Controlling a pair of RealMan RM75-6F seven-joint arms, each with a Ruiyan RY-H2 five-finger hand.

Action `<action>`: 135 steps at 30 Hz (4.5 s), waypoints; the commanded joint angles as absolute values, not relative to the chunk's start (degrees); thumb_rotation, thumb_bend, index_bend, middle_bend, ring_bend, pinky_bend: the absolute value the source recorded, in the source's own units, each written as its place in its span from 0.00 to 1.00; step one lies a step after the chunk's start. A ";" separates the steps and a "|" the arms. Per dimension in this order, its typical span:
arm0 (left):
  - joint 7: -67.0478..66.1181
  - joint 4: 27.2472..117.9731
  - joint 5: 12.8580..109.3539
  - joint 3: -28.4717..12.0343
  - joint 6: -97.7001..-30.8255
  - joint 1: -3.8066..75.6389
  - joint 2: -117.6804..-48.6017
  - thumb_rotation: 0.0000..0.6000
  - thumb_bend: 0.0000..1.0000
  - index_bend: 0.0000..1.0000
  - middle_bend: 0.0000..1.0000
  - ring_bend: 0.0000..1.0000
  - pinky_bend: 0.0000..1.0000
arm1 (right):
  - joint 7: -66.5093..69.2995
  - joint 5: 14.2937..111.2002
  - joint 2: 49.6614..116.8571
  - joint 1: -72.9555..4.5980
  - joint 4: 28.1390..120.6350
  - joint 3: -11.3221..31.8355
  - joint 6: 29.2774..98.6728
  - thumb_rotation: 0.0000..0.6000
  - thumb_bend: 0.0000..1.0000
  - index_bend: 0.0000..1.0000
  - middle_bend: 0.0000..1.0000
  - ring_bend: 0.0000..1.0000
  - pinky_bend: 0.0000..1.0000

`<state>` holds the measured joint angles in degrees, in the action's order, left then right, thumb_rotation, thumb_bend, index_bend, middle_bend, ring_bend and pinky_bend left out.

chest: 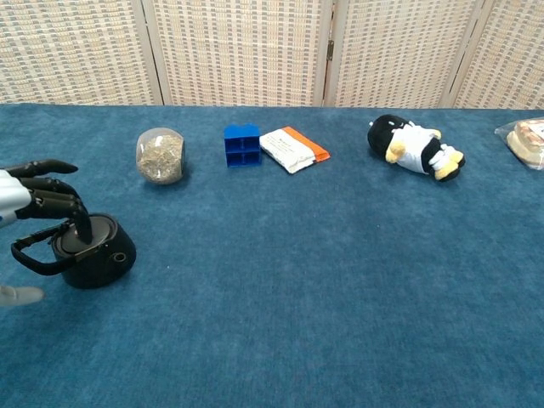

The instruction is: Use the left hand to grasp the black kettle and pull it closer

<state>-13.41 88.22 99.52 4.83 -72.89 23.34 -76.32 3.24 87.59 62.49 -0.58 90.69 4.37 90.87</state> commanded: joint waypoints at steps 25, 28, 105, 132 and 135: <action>-17.34 90.41 93.66 3.18 -72.95 19.98 -78.73 1.00 0.15 0.46 0.48 0.40 0.00 | 2.02 86.06 61.76 -1.27 92.54 7.10 92.39 1.00 0.13 0.19 0.16 0.02 0.04; -17.18 89.81 93.86 3.21 -72.95 19.99 -79.01 1.00 0.15 0.46 0.48 0.40 0.00 | 1.75 85.78 61.68 -1.13 92.82 7.30 92.69 1.00 0.13 0.17 0.15 0.01 0.04; -7.53 84.37 93.55 2.55 -70.62 22.29 -82.16 0.71 0.08 0.90 0.95 0.75 0.00 | 2.68 84.89 62.61 0.81 91.92 7.61 94.29 1.00 0.13 0.17 0.13 0.00 0.02; -5.66 90.21 86.10 -1.71 -74.99 19.40 -82.44 0.37 0.17 1.00 1.00 0.85 0.09 | 3.51 83.77 63.44 0.32 90.34 7.83 92.72 1.00 0.13 0.17 0.13 0.00 0.00; -5.81 90.53 86.00 -1.82 -75.38 19.16 -82.31 0.38 0.19 1.00 1.00 0.85 0.13 | 3.58 83.81 63.47 0.42 90.33 7.81 92.86 1.00 0.13 0.17 0.13 0.00 0.00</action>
